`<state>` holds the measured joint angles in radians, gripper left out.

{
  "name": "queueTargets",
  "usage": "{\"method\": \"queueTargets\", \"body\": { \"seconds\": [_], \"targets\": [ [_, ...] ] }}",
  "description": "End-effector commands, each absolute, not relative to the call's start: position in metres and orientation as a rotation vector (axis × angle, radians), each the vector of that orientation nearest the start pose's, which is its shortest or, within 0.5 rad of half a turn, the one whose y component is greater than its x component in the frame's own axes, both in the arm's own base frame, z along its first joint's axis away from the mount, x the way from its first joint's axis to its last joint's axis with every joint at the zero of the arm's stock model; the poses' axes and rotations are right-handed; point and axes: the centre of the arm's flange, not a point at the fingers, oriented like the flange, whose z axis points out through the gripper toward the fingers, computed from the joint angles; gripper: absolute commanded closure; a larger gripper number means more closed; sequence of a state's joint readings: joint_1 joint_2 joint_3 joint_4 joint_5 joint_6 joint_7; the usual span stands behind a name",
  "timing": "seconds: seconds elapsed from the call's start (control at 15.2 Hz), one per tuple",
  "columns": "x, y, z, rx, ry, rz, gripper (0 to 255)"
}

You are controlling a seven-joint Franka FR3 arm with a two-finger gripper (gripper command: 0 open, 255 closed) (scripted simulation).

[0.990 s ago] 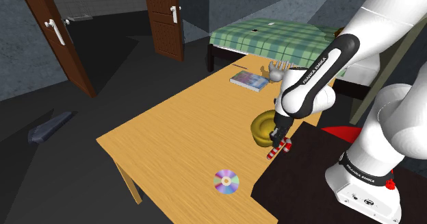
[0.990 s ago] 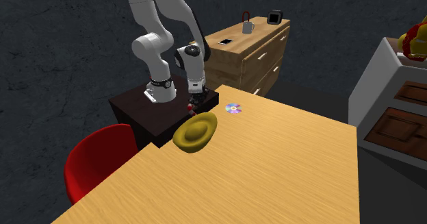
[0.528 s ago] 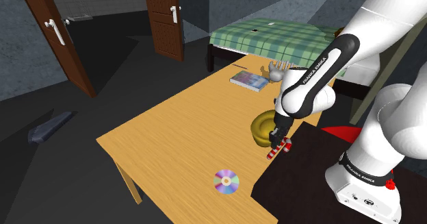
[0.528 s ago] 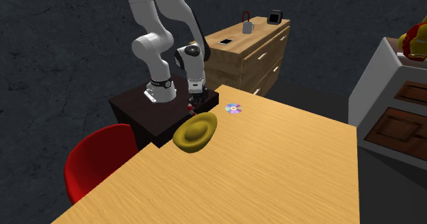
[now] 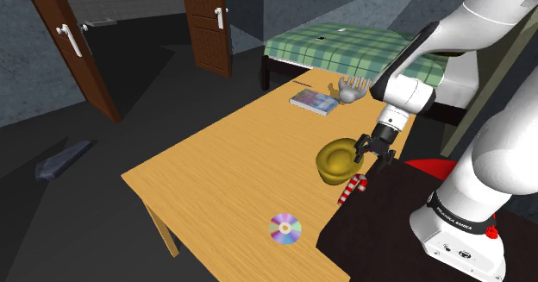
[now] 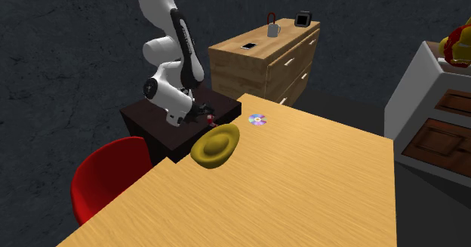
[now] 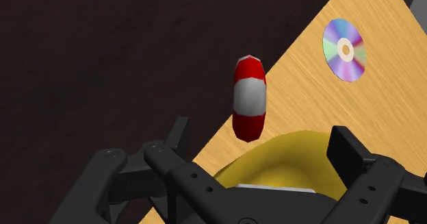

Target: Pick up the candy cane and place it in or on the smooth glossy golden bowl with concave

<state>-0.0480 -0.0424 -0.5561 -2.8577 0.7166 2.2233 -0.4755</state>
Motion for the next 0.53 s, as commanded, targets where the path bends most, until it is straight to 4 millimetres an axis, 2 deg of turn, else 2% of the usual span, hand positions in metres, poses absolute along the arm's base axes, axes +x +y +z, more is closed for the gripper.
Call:
{"method": "queueTargets", "body": {
  "seconds": [0.0,0.46],
  "targets": [
    [0.242,-0.158,0.168,-2.177,0.956,0.350,0],
    [0.243,-0.133,0.144,-2.177,0.956,0.350,0]
  ]
}}
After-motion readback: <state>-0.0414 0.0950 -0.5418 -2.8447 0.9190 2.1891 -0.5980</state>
